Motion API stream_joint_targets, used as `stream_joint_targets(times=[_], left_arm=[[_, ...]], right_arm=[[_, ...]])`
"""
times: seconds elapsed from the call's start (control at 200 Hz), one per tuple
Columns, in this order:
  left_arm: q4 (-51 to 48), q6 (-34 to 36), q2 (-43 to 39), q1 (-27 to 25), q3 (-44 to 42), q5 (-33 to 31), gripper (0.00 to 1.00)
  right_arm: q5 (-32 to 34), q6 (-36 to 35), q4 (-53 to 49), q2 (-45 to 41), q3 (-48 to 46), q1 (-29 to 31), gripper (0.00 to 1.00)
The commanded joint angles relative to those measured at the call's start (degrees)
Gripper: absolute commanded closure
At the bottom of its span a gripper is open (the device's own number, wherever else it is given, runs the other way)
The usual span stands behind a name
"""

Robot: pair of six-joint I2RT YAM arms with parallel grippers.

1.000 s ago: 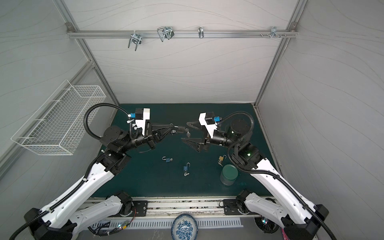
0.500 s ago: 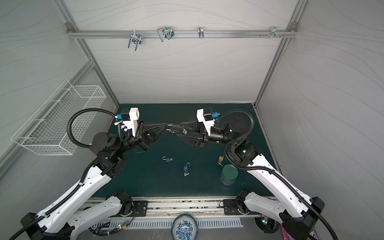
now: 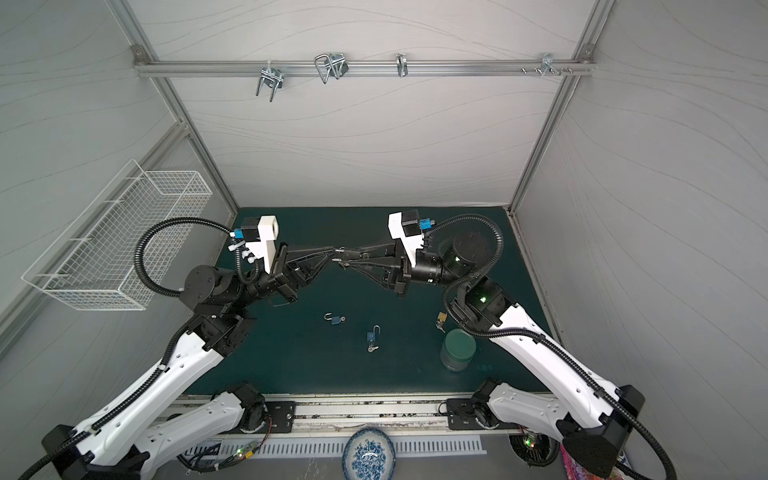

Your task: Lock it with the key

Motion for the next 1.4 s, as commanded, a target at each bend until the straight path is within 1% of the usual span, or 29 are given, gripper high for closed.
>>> stream_joint_targets(times=[0.0, 0.13, 0.16, 0.23, 0.395, 0.445, 0.485, 0.55, 0.605, 0.75, 0.93, 1.16, 1.25, 1.395], left_arm=[[4.1, -0.6, -0.9, -0.3, 0.7, -0.1, 1.0], [4.5, -1.1, -0.7, -0.4, 0.5, -0.1, 1.0], [4.5, -1.2, -0.7, -0.3, 0.5, 0.0, 1.0], [4.3, -0.9, -0.8, -0.3, 0.4, 0.0, 1.0], [2.4, 0.3, -1.3, -0.3, 0.7, 0.9, 1.0], [0.8, 1.0, -1.6, -0.4, 1.1, 1.0, 0.82], [-0.6, 1.8, -2.0, -0.3, 1.5, 1.2, 0.71], [-2.9, 3.3, -2.6, -0.4, 2.1, 1.8, 0.62], [-4.9, 4.6, -3.0, -0.3, 2.5, 2.6, 0.59], [-7.7, 6.3, -3.2, -0.4, 3.3, 3.9, 0.59], [-8.3, 6.8, -2.6, -0.3, 4.0, 5.2, 0.57], [-7.5, 6.5, -2.2, -0.3, 4.3, 6.2, 0.57], [-7.6, 6.6, -2.0, -0.4, 4.5, 6.6, 0.6], [-7.6, 7.1, -2.0, -0.3, 4.1, 6.2, 0.7]], right_arm=[[0.1, 1.1, 1.6, 0.1, 1.7, 0.5, 0.76], [0.4, 2.1, 1.4, 0.1, 1.7, 0.6, 0.85], [0.6, 2.3, 1.4, 0.0, 1.7, 0.6, 0.89], [0.7, 2.8, 1.2, -0.3, 1.7, 0.7, 1.0], [0.8, 3.8, -1.3, -0.6, 2.8, 0.7, 1.0], [0.7, 3.2, -3.9, -0.9, 3.8, 0.6, 1.0], [0.8, 2.4, -6.5, -1.1, 4.7, 0.5, 1.0], [0.2, 0.8, -11.0, -1.2, 6.9, 0.3, 1.0], [-0.6, -0.2, -14.4, -1.3, 8.4, -0.1, 1.0], [-2.0, -0.5, -18.6, -1.2, 10.4, -1.1, 1.0], [-4.7, -1.2, -23.2, 0.0, 13.1, -1.2, 1.0], [-4.7, -3.5, -28.6, 1.4, 15.6, -1.3, 1.0], [-4.7, -4.3, -29.9, 1.8, 16.3, -1.2, 1.0], [-4.8, -4.8, -29.8, 1.7, 16.1, -1.3, 1.0]])
